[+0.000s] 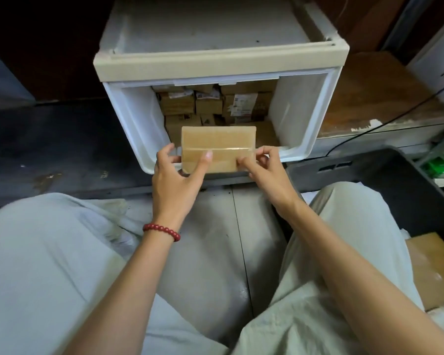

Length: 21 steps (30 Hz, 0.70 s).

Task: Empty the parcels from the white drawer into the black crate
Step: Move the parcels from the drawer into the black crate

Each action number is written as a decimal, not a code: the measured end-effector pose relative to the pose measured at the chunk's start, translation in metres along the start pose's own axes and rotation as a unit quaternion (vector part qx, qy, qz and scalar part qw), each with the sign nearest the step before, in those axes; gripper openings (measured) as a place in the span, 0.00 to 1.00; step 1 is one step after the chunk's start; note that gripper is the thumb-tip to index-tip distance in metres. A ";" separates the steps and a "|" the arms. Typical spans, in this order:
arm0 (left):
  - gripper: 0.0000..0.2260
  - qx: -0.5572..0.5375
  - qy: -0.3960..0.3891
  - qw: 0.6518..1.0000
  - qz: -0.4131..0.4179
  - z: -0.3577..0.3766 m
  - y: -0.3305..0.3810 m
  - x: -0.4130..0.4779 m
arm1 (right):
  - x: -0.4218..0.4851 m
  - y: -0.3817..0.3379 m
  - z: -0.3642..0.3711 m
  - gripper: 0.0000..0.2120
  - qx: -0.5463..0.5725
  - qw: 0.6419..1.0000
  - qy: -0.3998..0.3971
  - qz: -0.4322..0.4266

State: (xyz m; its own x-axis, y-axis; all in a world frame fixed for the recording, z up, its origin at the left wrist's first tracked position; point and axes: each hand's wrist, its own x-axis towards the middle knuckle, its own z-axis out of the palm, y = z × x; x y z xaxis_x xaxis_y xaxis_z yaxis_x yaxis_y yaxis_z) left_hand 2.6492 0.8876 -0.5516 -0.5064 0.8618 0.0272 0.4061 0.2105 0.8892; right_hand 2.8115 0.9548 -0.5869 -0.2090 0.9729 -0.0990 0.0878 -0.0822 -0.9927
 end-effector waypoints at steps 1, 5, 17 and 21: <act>0.33 -0.003 0.002 1.000 -0.009 0.000 0.000 0.002 | -0.001 0.002 0.002 0.19 -0.010 1.000 -0.009 -0.022; 0.31 -0.041 0.007 0.998 -0.044 0.002 -0.006 0.009 | -0.002 0.006 0.005 0.32 -0.065 0.993 -0.053 -0.081; 0.36 -0.128 0.014 0.979 -0.159 0.015 -0.017 0.018 | 0.001 -0.010 0.008 0.39 -0.008 0.995 -0.029 -0.099; 0.43 -0.102 -0.011 0.990 -0.097 0.022 -0.013 0.017 | 0.005 -0.007 0.007 0.31 -0.016 0.997 -0.004 -0.073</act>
State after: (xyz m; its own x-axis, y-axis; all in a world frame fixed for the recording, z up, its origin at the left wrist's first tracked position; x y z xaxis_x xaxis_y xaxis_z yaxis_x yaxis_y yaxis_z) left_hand 2.6522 0.9099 -0.5727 -0.5415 0.8251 -0.1611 0.1400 0.2775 0.9505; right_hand 2.8032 0.9586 -0.5811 -0.2298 0.9721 0.0463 0.0864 0.0678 -0.9940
